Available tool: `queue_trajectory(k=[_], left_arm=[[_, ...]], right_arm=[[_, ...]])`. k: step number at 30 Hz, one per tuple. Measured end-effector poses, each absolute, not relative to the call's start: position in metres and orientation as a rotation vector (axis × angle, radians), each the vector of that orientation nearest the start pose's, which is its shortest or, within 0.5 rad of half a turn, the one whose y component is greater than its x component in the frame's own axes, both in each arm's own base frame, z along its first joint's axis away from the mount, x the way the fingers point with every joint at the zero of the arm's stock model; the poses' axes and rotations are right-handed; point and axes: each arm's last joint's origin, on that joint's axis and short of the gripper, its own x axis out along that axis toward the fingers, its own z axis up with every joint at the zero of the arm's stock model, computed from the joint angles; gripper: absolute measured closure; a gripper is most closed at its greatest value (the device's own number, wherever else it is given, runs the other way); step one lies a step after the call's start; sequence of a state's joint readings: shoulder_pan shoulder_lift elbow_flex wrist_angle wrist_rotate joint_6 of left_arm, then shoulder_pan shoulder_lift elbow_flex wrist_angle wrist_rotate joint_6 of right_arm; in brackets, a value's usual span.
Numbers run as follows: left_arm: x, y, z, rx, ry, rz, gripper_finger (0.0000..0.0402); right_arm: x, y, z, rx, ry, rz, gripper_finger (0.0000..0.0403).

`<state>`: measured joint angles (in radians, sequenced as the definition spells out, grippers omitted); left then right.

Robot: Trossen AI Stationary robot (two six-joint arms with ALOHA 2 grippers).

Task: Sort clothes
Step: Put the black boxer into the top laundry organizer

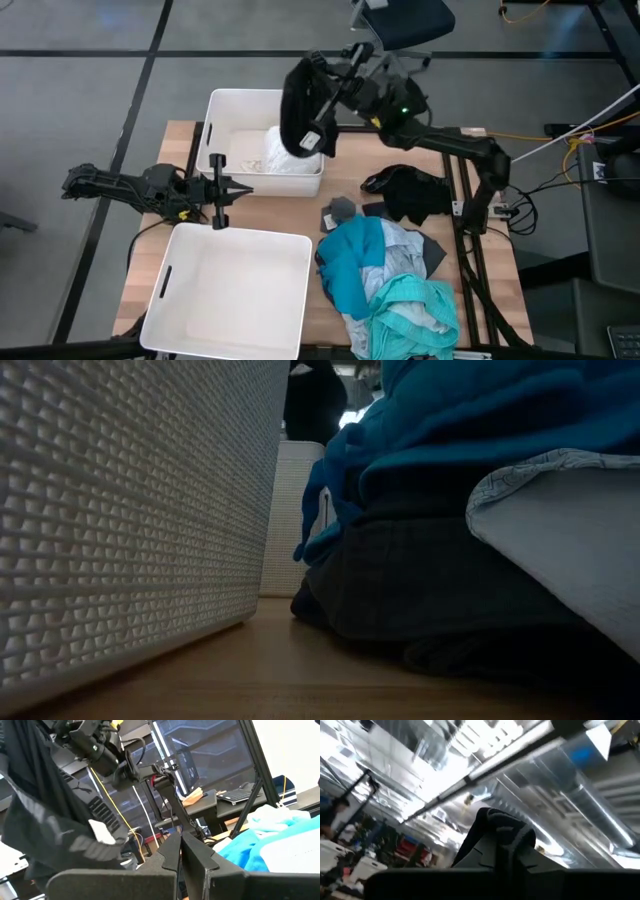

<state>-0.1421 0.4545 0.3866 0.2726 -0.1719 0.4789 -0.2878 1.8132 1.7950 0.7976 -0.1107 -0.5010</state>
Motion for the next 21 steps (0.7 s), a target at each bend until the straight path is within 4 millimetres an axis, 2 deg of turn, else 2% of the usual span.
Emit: queue_trajectory(k=[4,10,15,21], left_arm=[[0.125,-0.013,0.282,0.445,-0.191,0.077,0.0396],[0.125,-0.013,0.282,0.440,-0.191,0.077,0.0396],[0.125,-0.013,0.282,0.439,-0.191,0.077,0.0396],[0.125,-0.013,0.282,0.438,-0.191,0.077,0.0396]], right_arm=[[0.401,-0.116,0.463,-0.616,-0.625,-0.334,0.0386],[0.431,-0.125,0.413,-0.531,-0.228,-0.236,0.0386],[0.434,-0.128,0.378,-0.466,0.143,-0.234,0.0386],[0.427,-0.133,0.355,-0.452,0.443,-0.380,0.0386]])
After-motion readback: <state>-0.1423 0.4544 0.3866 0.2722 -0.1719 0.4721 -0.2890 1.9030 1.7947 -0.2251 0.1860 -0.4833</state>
